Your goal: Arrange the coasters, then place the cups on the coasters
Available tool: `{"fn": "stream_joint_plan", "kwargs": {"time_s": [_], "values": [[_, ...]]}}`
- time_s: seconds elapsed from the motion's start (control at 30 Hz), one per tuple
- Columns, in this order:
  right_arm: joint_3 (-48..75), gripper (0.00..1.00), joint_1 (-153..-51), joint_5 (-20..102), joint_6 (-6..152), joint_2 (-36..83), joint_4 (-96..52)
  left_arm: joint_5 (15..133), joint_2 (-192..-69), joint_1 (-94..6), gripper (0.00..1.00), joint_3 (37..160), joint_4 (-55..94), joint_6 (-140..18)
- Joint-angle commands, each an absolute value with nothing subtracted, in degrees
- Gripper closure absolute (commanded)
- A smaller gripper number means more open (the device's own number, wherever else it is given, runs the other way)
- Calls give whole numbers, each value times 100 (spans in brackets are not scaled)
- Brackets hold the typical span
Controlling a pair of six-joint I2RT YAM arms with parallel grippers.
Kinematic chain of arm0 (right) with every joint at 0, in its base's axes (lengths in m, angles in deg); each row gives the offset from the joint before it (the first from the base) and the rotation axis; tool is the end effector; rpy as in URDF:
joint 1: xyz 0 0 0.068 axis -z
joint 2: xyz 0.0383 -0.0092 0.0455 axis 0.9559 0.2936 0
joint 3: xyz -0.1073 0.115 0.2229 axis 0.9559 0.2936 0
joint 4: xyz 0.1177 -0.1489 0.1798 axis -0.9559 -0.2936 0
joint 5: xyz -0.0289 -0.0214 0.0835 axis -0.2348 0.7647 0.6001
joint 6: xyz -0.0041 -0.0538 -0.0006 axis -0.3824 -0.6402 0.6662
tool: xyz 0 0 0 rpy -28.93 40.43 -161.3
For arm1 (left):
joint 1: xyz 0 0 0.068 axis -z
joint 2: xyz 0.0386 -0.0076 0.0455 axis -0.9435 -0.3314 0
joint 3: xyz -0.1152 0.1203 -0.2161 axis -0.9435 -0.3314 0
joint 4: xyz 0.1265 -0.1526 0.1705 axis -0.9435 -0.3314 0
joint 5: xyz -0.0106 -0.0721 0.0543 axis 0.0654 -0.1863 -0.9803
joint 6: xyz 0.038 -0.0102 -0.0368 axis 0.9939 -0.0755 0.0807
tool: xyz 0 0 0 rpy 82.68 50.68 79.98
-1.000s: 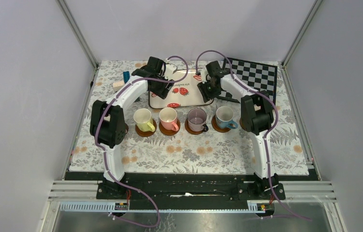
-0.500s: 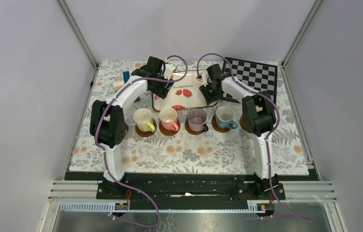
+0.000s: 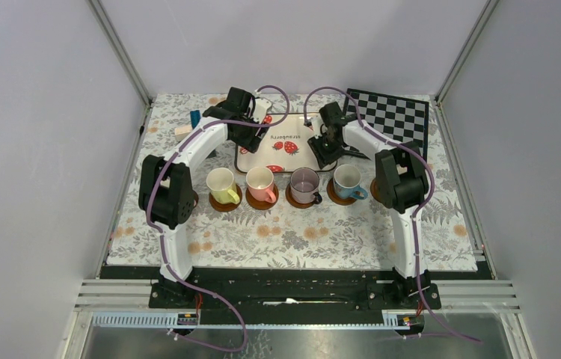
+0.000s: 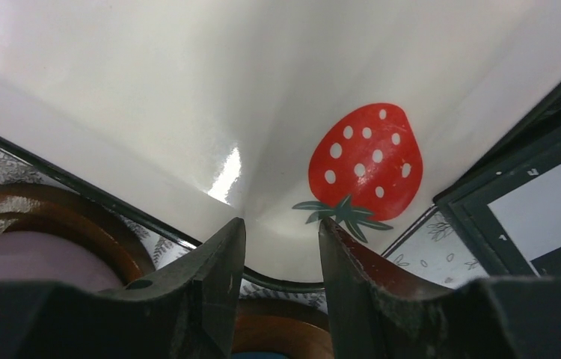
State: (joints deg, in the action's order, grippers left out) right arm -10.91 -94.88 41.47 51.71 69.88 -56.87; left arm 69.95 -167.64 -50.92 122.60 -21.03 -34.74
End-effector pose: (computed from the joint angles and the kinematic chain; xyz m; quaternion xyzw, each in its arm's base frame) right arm 0.4397 0.1825 0.1670 -0.3171 0.9163 0.0821 0.2303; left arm 0.4107 -0.1499 0.2567 0.2926 0.9063 -0.0469 0.3014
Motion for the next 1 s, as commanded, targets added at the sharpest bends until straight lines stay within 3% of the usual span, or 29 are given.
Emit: {"fn": "stream_joint_plan", "kwargs": {"time_s": [0.0, 0.3, 0.43, 0.53, 0.67, 0.97], "values": [[-1052, 52, -9613, 4374, 5309, 6699, -6170, 7100, -16568, -5124, 37, 12391, -1867, -3569], [-2060, 46, -9606, 4311, 5323, 6642, -6442, 7184, -16345, -5131, 27, 12531, -1950, -3615], [-3290, 35, -9519, 4575, 5431, 6706, -6669, 7200, -16088, -5159, 13, 12846, -2101, -3675], [-4172, 20, -9451, 4865, 5564, 6747, -6933, 7323, -15825, -5232, 1, 13152, -2274, -3731], [-4583, 1, -9276, 5315, 5806, 6391, -6990, 7559, -15354, -5576, 1, 13466, -2394, -3996], [-3605, 0, -8072, 6457, 5805, 4982, -6955, 8409, -14754, -7151, 1, 13952, -3389, -4140]]}}
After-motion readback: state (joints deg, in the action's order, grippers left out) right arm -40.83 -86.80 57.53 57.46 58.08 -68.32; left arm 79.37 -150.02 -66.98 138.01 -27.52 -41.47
